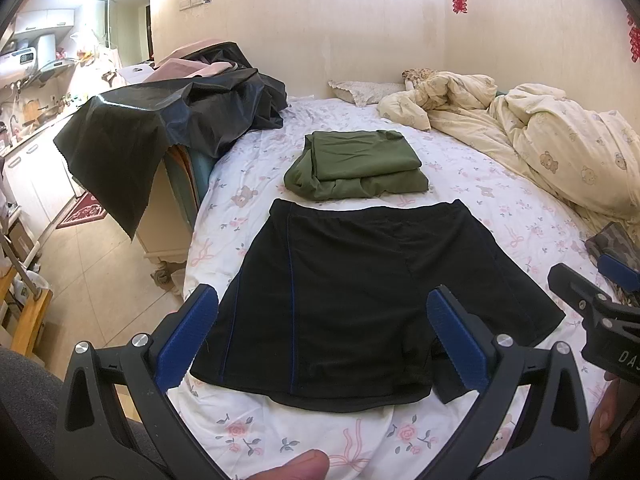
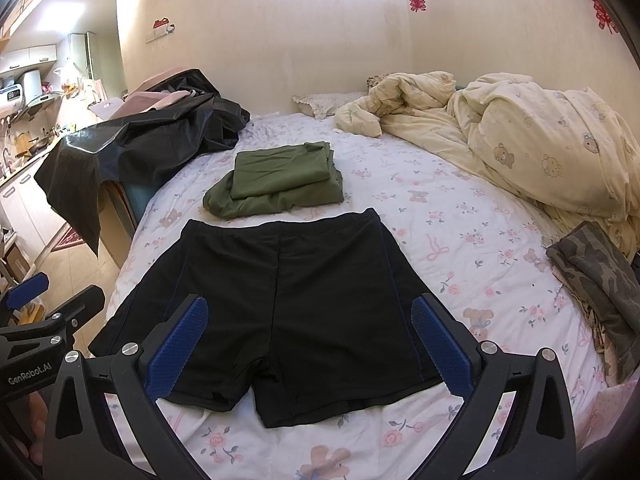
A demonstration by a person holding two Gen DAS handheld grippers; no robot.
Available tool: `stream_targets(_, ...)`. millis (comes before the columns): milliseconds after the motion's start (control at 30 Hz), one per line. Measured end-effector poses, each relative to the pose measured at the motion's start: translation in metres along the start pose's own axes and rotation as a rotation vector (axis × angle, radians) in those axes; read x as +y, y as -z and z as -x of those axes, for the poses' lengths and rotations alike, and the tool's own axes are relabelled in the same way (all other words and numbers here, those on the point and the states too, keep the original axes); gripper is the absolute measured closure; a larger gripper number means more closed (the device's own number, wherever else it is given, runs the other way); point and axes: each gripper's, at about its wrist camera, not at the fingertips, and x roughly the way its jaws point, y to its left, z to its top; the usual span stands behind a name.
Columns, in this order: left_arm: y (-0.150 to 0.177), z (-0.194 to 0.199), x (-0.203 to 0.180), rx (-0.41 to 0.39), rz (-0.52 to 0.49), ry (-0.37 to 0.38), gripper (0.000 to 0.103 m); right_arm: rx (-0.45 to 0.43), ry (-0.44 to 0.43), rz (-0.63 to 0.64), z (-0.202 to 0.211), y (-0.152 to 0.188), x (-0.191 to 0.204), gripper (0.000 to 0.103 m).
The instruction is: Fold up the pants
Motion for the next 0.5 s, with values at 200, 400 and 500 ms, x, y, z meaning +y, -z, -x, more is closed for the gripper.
stream_targets(200, 0.000, 0.000, 0.000, 0.000, 0.001, -0.002, 0.000, 0.000, 0.000, 0.001, 0.000, 0.000, 0.002, 0.000)
stream_targets(400, 0.003, -0.001, 0.003, 0.009, -0.002, -0.003, 0.000, 0.023, -0.016, -0.027, -0.003, -0.002, -0.001, 0.000)
stream_targets(500, 0.005, -0.006, 0.014, 0.019, -0.001, -0.008, 0.000, 0.076, -0.026, -0.122, -0.013, 0.000, -0.025, 0.000)
